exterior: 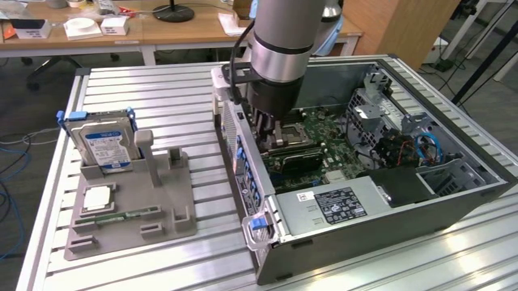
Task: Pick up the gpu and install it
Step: 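Press down on the gpu until it lock into place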
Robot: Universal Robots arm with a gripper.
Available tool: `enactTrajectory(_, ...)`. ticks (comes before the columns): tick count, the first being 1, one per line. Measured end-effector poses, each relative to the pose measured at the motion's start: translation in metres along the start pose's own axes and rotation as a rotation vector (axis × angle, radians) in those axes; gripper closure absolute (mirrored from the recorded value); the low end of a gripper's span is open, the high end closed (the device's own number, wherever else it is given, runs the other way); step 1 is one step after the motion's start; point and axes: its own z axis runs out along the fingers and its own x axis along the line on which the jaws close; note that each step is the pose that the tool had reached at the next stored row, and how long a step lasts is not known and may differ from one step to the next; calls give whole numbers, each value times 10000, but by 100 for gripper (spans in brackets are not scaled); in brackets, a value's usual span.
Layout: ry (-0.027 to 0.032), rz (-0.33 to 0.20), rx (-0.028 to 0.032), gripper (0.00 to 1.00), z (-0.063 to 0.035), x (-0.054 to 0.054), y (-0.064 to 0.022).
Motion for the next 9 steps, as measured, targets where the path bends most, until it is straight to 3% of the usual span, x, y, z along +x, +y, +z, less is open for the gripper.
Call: enactTrajectory(9, 1, 2, -51, 89, -1, -4, -249)
